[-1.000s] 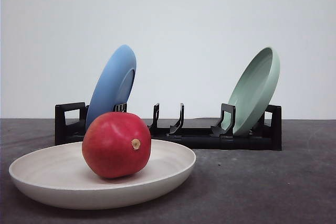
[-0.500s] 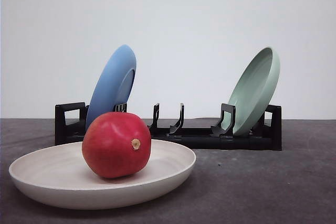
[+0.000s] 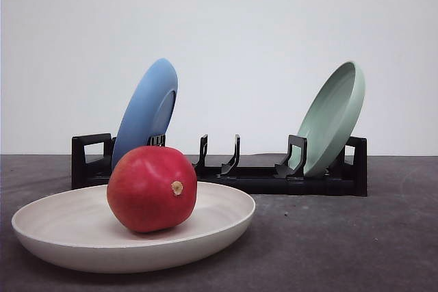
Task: Place pomegranate in white plate
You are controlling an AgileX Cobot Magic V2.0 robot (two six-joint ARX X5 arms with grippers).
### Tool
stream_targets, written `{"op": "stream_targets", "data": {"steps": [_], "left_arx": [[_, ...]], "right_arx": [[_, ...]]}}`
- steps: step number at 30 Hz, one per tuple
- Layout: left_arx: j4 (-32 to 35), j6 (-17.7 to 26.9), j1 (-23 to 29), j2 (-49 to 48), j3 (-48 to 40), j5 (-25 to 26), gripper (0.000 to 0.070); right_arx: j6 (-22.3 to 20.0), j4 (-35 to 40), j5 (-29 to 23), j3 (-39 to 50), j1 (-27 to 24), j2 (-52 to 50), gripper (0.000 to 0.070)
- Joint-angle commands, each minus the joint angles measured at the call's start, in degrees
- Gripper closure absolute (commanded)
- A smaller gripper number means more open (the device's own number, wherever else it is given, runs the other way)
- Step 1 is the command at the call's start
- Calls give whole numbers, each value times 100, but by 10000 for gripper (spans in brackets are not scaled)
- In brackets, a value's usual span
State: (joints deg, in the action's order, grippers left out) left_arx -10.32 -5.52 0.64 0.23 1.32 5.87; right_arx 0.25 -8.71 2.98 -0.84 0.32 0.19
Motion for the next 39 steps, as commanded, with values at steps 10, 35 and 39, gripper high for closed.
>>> {"op": "stream_targets", "data": {"steps": [10,35,39], "left_arx": [[4,52,11,-4,-63,-9,685],[4,52,11,-4,-63,-9,684],[4,52,11,-4,-63,-9,685]], "right_arx": [[61,57,-4,24,-7,2,684],[61,57,-4,24,-7,2,684],[61,59,-4,24,-7,2,684]]}}
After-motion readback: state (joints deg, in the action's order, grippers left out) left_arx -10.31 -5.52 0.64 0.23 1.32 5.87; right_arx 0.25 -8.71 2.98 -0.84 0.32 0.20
